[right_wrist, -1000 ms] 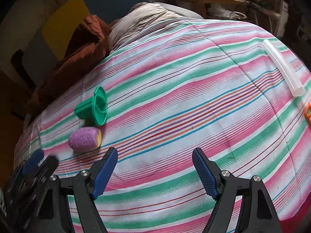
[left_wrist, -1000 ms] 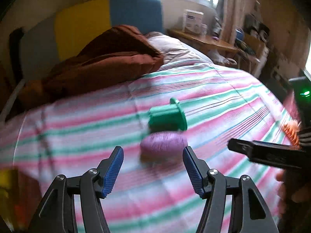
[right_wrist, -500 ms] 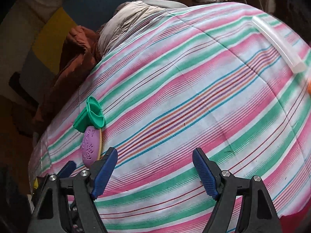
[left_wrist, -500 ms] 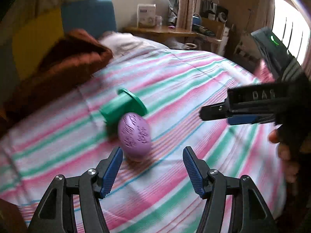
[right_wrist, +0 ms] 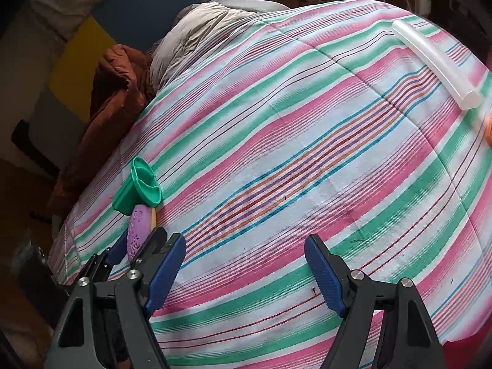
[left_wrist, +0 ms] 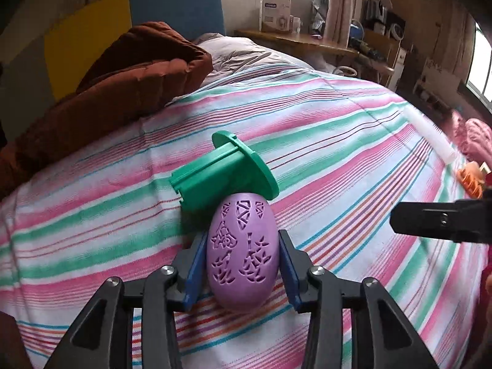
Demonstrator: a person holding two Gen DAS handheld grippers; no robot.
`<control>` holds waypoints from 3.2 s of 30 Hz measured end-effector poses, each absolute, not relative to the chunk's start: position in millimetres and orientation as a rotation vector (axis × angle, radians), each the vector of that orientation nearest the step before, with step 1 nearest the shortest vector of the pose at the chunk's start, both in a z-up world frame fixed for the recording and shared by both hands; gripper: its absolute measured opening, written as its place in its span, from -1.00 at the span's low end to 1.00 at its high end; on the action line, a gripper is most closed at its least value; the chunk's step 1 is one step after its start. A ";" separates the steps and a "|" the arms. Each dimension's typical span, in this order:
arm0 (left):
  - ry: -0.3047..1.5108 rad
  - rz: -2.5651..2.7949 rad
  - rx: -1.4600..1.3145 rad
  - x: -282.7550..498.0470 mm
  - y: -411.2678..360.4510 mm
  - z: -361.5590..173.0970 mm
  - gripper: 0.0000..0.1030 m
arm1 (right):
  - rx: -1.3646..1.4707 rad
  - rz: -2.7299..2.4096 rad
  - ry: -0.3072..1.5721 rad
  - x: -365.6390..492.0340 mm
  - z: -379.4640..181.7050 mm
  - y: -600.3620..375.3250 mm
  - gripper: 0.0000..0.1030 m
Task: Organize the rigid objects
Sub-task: 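Grasp the purple egg-shaped soap with left tool, then grasp the green plunger toy with right tool, then carry the purple soap into the gold tray and open left tool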
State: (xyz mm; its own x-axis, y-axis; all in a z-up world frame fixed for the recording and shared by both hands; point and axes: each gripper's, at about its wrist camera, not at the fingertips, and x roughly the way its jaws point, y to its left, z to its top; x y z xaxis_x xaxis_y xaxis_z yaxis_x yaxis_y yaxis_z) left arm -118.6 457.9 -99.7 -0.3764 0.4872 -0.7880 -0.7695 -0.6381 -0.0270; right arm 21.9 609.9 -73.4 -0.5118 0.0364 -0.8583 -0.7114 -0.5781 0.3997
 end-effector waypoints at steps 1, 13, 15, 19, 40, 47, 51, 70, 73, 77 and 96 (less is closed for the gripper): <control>0.434 2.063 -1.023 -118.1 453.9 -99.6 -0.15 | -1.184 2.128 1.071 21.5 -73.7 609.4 0.55; 0.357 2.170 -1.044 -97.6 372.2 -96.2 -0.15 | -1.210 2.173 1.039 15.3 -76.2 601.1 0.55; 0.338 2.195 -1.052 -94.9 355.8 -95.3 -0.15 | -1.218 2.212 1.015 11.4 -74.8 595.9 0.55; 0.294 2.254 -1.063 -91.1 326.0 -94.3 -0.15 | -1.231 2.277 0.919 4.6 -70.9 583.3 0.61; 0.190 2.288 -1.023 -79.5 285.9 -97.5 -0.15 | -1.124 2.508 0.285 -75.7 -55.0 517.3 0.95; 0.190 2.295 -1.006 -77.0 286.4 -99.1 -0.15 | -1.123 2.494 0.181 -113.1 -76.5 514.1 0.94; 0.188 2.297 -0.999 -76.0 286.8 -99.9 -0.15 | -1.135 2.541 0.309 -116.2 -89.8 523.7 0.18; 0.168 2.290 -1.001 -77.4 286.5 -100.3 -0.15 | -1.208 2.528 0.460 -46.9 -64.3 498.2 0.14; 0.161 2.285 -1.008 -78.7 286.1 -99.8 -0.15 | -1.207 2.582 0.456 -28.9 -55.4 483.2 0.14; 0.178 2.283 -1.026 -78.8 288.1 -98.8 -0.15 | -1.170 2.639 0.425 -12.6 -55.9 464.7 0.14; 0.056 2.293 -0.936 -32.8 235.3 -34.8 -0.15 | -1.189 2.708 0.459 -16.4 -52.9 451.6 0.14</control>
State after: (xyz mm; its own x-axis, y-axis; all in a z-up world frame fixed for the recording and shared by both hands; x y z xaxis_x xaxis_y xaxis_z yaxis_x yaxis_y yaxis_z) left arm -32.8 235.3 -34.8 -0.5322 0.5555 -0.6389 -0.5863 -0.7862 -0.1952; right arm -16.4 451.6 -52.9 -0.6750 0.0131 -0.7377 -0.2557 -0.9420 0.2173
